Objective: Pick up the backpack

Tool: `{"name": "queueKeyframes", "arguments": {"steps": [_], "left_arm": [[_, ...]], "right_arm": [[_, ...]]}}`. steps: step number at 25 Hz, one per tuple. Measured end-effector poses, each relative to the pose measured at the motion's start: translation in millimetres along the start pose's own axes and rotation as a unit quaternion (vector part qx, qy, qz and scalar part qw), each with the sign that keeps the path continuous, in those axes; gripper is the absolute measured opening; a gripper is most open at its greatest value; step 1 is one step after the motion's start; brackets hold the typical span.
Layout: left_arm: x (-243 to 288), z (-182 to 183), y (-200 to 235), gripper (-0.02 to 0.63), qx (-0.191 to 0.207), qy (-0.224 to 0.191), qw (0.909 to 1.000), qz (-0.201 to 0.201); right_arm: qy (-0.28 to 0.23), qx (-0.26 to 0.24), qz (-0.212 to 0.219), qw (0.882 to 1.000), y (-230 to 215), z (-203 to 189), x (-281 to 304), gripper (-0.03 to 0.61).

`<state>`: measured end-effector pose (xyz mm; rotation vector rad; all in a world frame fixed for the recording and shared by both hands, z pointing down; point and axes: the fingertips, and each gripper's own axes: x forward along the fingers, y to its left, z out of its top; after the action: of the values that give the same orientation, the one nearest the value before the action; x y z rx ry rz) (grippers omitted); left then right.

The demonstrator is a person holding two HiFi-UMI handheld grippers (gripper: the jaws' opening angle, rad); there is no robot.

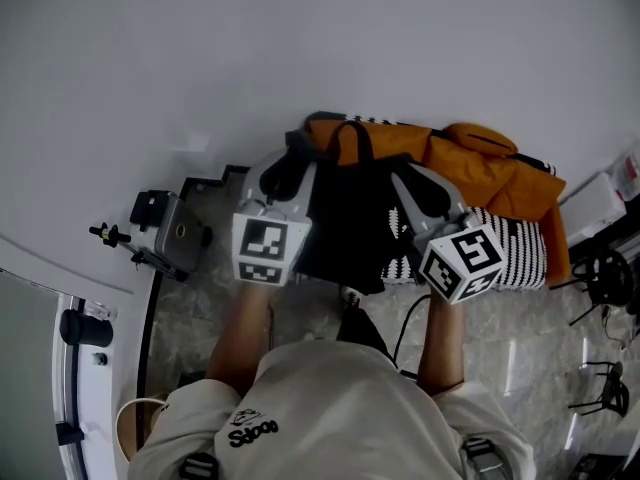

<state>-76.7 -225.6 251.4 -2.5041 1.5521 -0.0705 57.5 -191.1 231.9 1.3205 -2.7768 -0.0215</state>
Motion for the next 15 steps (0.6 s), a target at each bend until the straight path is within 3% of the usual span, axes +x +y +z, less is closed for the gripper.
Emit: {"name": "queueKeyframes", "arguments": {"steps": [15], "left_arm": [[4,-5,-5,0.109,-0.003,0.022,0.9997,-0.013]], "right_arm": [[0.019,-0.006,-0.011,1.000,-4,-10,5,0.072]]}}
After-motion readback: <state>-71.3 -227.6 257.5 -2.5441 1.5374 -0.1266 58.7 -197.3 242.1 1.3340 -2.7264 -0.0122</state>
